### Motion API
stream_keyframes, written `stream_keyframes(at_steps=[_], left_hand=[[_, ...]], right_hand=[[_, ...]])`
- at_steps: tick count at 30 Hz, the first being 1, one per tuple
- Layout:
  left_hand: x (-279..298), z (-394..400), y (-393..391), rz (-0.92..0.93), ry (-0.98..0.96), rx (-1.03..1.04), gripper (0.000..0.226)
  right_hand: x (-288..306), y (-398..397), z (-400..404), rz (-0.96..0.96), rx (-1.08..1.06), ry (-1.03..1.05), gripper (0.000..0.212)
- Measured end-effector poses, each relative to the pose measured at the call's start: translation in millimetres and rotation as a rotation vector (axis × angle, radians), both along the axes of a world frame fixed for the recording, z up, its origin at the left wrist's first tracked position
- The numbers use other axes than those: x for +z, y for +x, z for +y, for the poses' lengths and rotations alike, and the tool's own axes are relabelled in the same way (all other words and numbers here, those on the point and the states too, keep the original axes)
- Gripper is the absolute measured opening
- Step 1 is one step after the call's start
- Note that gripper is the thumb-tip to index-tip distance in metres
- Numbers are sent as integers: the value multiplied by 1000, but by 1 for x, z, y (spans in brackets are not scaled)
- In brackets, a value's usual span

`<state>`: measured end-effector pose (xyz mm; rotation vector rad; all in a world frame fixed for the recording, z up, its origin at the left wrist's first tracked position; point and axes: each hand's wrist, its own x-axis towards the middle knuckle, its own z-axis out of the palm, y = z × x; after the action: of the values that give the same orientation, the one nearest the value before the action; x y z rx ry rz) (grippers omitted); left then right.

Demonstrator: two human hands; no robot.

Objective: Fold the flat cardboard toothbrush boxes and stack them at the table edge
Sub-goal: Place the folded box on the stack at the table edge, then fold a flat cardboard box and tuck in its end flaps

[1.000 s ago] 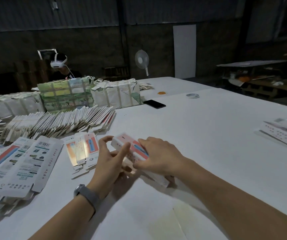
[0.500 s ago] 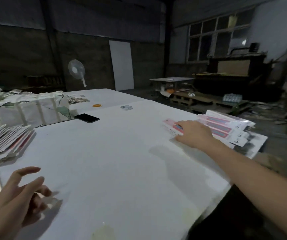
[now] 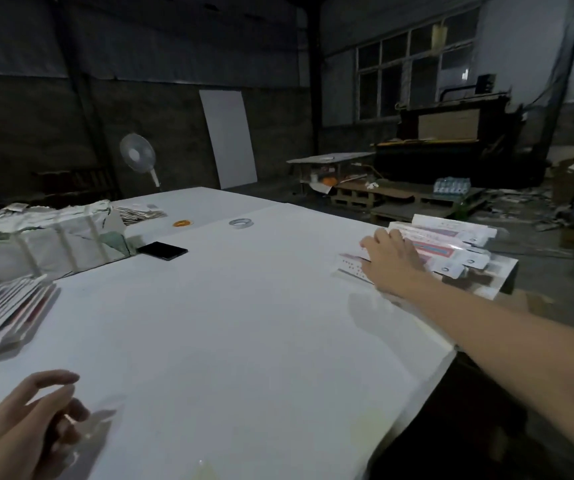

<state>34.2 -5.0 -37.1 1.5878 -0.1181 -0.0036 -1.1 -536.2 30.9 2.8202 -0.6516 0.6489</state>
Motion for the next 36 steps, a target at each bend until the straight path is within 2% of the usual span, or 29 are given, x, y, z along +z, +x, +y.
stream_keyframes(at_steps=[7, 11, 14, 17, 19, 23, 24, 26, 28, 30, 36], left_hand=[[13, -14, -15, -13, -40, 75, 22], [17, -17, -22, -40, -42, 99, 26], [22, -26, -25, -55, -2, 124, 28], [23, -24, -27, -126, 73, 175, 21], [20, -16, -28, -232, 219, 233, 21], [18, 7, -22, -504, 891, 449, 15], [18, 15, -17, -499, 1034, 474, 20], [15, 30, -7, -343, 1248, 493, 35], [14, 39, -1, -135, 1320, 479, 44], [15, 44, 1, -8, 1289, 466, 45], [27, 37, -7, -137, 1350, 496, 23]], right_hand=[[1, 24, 136, -48, 446, 382, 31], [-3, 32, 240, 19, 696, 581, 28], [-10, 35, 303, 46, 825, 716, 27], [-30, 37, 354, 31, 909, 792, 26], [-43, 36, 372, 23, 961, 792, 23], [-51, 41, 371, -47, 1040, 815, 12], [-50, 41, 370, -49, 1037, 842, 14], [-50, 41, 370, -54, 1040, 899, 18], [-52, 40, 371, -45, 1060, 902, 19], [-52, 40, 371, -32, 1087, 887, 22], [-52, 40, 373, -56, 1090, 916, 24]])
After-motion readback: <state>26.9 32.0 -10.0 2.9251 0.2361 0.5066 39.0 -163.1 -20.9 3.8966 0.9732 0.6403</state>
